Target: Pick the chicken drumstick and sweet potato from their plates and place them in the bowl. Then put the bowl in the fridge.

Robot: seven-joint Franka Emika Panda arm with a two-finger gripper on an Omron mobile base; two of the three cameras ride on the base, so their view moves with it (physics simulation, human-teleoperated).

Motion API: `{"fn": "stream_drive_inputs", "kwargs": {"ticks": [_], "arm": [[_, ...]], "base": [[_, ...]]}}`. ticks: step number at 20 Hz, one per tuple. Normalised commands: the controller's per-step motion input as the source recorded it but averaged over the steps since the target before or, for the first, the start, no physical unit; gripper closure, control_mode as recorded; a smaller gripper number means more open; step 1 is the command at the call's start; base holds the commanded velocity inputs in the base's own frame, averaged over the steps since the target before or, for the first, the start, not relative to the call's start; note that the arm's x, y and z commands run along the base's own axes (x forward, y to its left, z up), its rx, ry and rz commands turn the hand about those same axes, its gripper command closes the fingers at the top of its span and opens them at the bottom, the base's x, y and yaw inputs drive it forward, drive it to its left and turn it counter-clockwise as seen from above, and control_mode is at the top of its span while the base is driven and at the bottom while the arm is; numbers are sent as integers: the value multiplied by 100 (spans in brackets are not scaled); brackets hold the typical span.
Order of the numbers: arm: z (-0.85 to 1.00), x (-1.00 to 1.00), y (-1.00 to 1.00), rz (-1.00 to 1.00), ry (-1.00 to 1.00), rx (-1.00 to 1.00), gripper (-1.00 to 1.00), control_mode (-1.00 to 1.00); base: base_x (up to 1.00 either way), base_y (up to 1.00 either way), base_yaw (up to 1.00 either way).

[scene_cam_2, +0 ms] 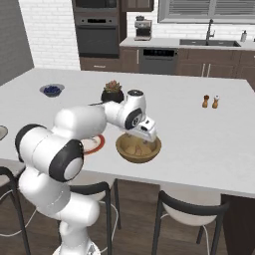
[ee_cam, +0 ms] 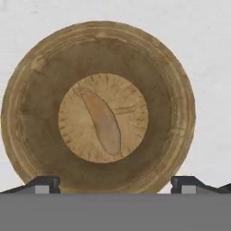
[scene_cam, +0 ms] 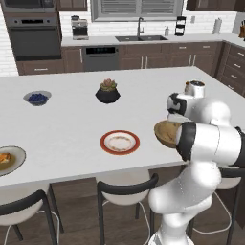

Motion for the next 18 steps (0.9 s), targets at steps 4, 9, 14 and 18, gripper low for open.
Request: {"fn": "stream_drive_inputs", "kwargs": {"ticks": [4, 9, 14, 18], "arm": [[100, -100, 43, -1, 9, 3, -100, -100], [65, -99, 93, 0, -12, -3, -100, -100], [7, -79, 59, 7, -53, -1, -100, -100], [0, -47, 62, 9, -7, -1, -100, 100]], "base": [[0, 0, 0], [0, 0, 0], [0, 0, 0], [-15, 25, 3]]}}
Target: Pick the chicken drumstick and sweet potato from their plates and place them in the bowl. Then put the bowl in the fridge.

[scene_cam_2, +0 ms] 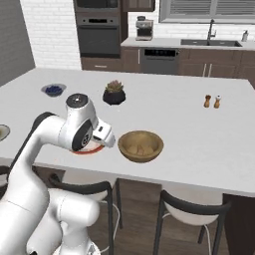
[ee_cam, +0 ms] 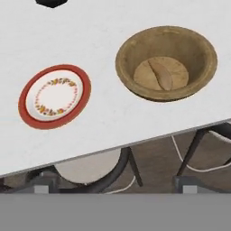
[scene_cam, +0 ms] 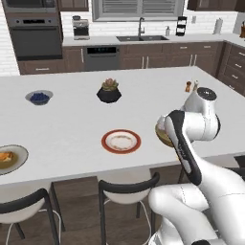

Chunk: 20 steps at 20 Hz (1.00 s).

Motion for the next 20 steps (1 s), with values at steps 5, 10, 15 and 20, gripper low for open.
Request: {"fn": "stream_drive_inputs", "kwargs": {"ticks": [5, 10, 15, 20], "arm": [[0, 0, 0, 0, 0, 0, -100, 100], [0, 0, 0, 0, 0, 0, -100, 100], [0, 0, 0, 0, 0, 0, -100, 100], [0, 0, 0, 0, 0, 0, -100, 100]], "base": [[-41, 100, 12], [-23, 100, 10], [-1, 100, 3], [27, 100, -5]]}}
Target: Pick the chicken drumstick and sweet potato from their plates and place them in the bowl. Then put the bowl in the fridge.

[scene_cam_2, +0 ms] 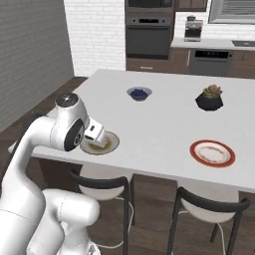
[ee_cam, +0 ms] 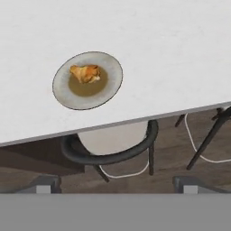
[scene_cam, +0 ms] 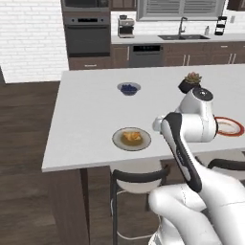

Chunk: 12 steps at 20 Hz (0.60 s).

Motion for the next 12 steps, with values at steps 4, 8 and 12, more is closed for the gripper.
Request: {"fn": "stream_drive_inputs", "kwargs": {"ticks": [4, 8, 12], "arm": [[-20, 95, 46, -18, -3, -7, -100, -100], [-40, 100, 36, -5, 12, -9, -100, -100], [-38, 100, 0, 2, 30, 0, -100, -100]], "base": [[0, 0, 0], [0, 0, 0], [0, 0, 0]]}}
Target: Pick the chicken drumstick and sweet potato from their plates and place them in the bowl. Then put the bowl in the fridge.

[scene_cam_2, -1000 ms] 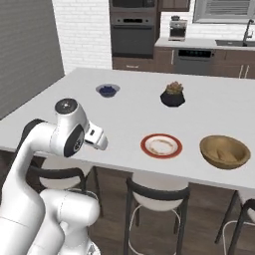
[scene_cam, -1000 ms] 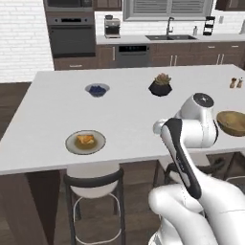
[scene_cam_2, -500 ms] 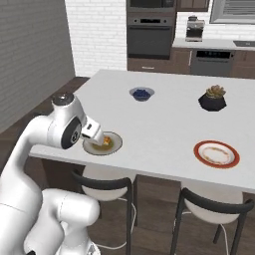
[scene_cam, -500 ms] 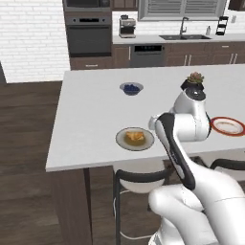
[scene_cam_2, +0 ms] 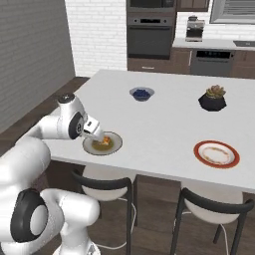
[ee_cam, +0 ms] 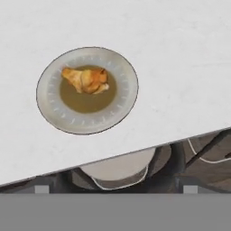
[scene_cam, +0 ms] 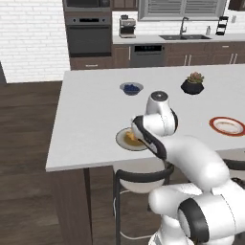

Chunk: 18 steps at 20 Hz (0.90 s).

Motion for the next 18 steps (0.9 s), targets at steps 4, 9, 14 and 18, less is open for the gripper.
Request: {"fn": "stream_drive_inputs", "kwargs": {"ticks": [4, 9, 14, 18], "arm": [[-35, 100, -17, 20, 25, 0, -100, -100], [-37, 76, -1, 20, 18, -1, -100, -100], [-59, 41, 8, 23, 8, -3, -100, -100], [-64, 53, 0, 26, 2, -1, -100, -100]], "base": [[0, 0, 0], [0, 0, 0], [0, 0, 0], [0, 0, 0]]}}
